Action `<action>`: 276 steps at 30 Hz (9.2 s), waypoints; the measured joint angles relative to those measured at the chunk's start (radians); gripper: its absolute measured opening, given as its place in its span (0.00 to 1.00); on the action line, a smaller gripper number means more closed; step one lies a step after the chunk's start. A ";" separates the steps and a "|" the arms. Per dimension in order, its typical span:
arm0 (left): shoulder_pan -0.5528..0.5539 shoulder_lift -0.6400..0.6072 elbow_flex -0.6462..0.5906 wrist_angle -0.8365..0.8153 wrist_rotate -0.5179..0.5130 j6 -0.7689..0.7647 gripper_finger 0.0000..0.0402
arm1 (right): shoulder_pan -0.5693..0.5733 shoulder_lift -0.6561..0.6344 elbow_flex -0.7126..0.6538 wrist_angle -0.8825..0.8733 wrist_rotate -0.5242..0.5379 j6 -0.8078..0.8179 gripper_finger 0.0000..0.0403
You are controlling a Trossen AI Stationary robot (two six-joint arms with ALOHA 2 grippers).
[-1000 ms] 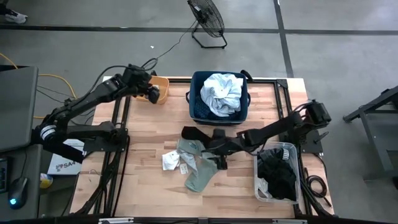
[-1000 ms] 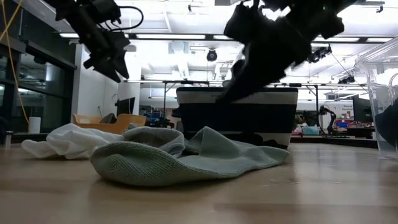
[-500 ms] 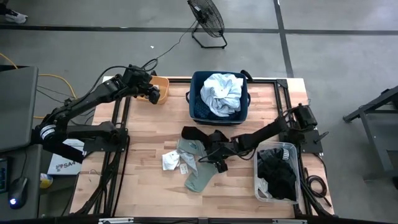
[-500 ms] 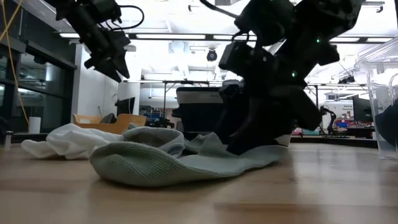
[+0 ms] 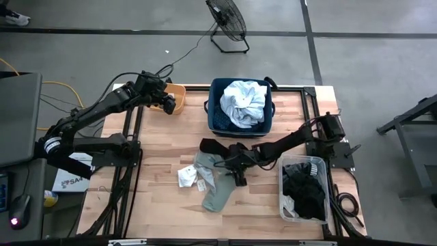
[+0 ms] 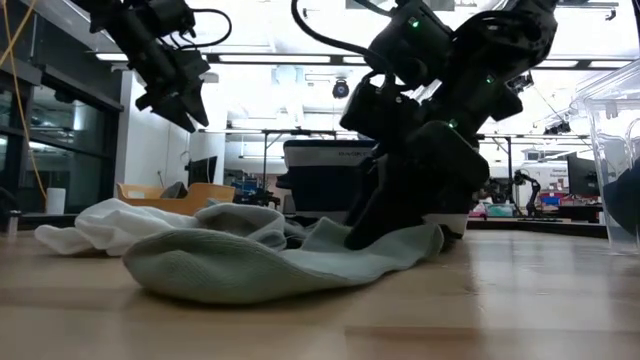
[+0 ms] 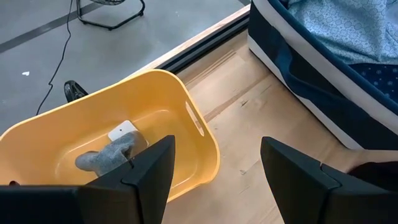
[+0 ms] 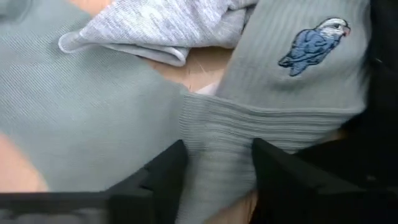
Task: Pick & Place Cloths
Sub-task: Put the gray sock into the yellow bin
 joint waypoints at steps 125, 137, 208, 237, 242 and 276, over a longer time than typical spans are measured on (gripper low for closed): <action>-0.792 0.233 0.000 0.842 -0.215 0.628 0.86 | 0.027 -0.415 -0.004 0.626 0.542 0.028 0.02; -0.792 0.233 0.000 0.845 -0.267 0.600 0.85 | 0.028 -0.414 -0.004 0.537 0.698 0.044 0.02; -0.777 -0.005 -0.001 0.437 -0.812 0.524 0.02 | 0.028 -0.415 -0.003 0.536 0.632 0.055 0.72; 0.052 0.208 -0.001 0.147 -0.509 0.145 0.02 | 0.027 -0.415 -0.003 0.467 0.636 0.126 0.72; 0.060 0.308 -0.001 0.208 -0.505 0.154 0.02 | 0.027 -0.415 -0.003 0.452 0.636 0.126 0.72; 0.060 0.529 -0.001 0.172 -0.245 0.122 0.41 | 0.026 -0.415 -0.003 0.432 0.635 0.159 0.72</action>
